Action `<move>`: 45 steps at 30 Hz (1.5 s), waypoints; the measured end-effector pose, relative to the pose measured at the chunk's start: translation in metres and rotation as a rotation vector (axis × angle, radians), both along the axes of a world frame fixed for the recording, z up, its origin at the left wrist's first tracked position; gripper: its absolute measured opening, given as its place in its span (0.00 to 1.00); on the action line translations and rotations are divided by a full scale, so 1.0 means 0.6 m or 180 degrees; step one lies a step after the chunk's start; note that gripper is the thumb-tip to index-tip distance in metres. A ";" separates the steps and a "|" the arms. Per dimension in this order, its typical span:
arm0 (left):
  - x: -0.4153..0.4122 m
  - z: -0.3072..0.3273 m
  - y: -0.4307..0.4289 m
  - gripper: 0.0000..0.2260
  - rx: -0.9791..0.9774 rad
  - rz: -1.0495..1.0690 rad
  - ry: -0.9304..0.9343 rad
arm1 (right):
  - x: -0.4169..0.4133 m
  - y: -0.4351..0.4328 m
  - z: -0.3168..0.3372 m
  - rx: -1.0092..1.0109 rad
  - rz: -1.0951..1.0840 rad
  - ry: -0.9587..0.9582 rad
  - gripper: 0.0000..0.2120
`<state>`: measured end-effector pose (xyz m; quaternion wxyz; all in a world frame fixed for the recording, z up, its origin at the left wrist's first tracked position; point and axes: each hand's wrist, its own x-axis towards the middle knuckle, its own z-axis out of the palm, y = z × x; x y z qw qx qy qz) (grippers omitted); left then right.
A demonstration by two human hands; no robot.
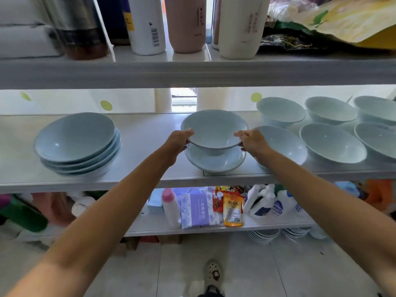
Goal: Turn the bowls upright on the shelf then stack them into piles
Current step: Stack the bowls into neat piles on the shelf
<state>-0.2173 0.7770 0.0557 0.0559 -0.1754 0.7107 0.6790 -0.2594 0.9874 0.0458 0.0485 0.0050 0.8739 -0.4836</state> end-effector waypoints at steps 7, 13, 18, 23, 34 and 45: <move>0.033 -0.029 0.002 0.19 -0.0461 0.0102 -0.0028 | 0.046 -0.009 -0.020 0.0311 0.0091 -0.0016 0.19; 0.045 -0.044 0.014 0.14 -0.1097 -0.0161 0.0062 | 0.056 -0.004 -0.036 0.0546 0.0153 -0.0066 0.20; 0.040 -0.059 0.023 0.17 -0.1532 -0.0627 -0.0018 | 0.053 0.007 -0.045 0.0982 0.0352 -0.0025 0.21; 0.014 -0.057 0.020 0.19 -0.1892 -0.0683 -0.0045 | 0.050 0.027 -0.050 0.1265 0.0125 0.0306 0.20; -0.082 -0.026 0.119 0.24 -0.2466 -0.0598 0.0709 | -0.047 0.183 -0.026 0.1395 -0.0625 0.0156 0.23; -0.224 -0.018 0.303 0.25 -0.2286 -0.1232 0.0500 | -0.198 0.306 -0.035 0.1686 -0.0221 -0.0225 0.25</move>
